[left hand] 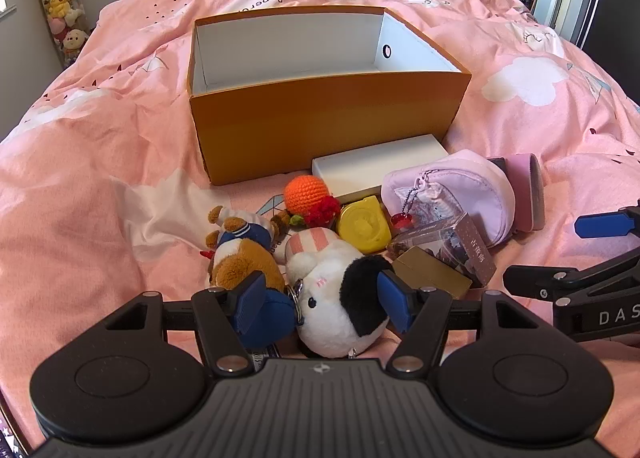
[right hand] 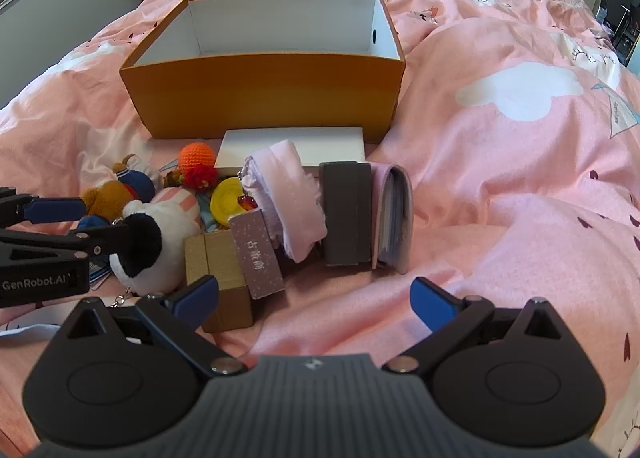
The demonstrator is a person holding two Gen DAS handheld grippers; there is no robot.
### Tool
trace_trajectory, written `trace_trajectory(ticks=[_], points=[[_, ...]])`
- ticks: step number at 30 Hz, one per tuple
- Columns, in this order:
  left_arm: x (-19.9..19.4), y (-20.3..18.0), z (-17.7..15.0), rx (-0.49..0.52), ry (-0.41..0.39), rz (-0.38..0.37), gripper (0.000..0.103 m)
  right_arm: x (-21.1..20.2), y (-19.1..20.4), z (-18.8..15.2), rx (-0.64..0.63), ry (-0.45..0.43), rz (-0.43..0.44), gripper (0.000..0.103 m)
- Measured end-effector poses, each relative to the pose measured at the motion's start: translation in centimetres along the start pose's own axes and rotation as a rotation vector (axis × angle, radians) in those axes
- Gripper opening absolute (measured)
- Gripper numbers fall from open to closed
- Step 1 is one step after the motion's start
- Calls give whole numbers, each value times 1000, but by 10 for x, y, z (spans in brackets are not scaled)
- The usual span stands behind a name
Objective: Organize objects
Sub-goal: 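Grasp the pink pouch with the left tool while the right tool grasps the pink case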
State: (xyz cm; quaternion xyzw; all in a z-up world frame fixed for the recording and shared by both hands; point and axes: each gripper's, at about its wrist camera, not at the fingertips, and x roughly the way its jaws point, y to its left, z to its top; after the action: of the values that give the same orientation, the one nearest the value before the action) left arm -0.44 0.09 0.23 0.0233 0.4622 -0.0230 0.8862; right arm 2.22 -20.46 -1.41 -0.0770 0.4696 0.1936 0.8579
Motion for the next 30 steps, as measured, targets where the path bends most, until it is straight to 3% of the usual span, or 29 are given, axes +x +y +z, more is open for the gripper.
trace_trajectory(ticks=[10,16,20,26,30], points=[[-4,-5,18,39,-21,-47,76,1,-9,8,17,18,5,99],[-1,-14,53,54,-24,-109,76,-9,-25,36,-22,-24,-41,87],[11,-18,81,26,-11,-189,76,-10,-37,62,-46,-47,-56,72],[52,-16,113,-138,113,-294,74,21,-68,105,33,76,35,44],[86,-13,119,-264,239,-326,73,47,-72,119,25,156,88,41]])
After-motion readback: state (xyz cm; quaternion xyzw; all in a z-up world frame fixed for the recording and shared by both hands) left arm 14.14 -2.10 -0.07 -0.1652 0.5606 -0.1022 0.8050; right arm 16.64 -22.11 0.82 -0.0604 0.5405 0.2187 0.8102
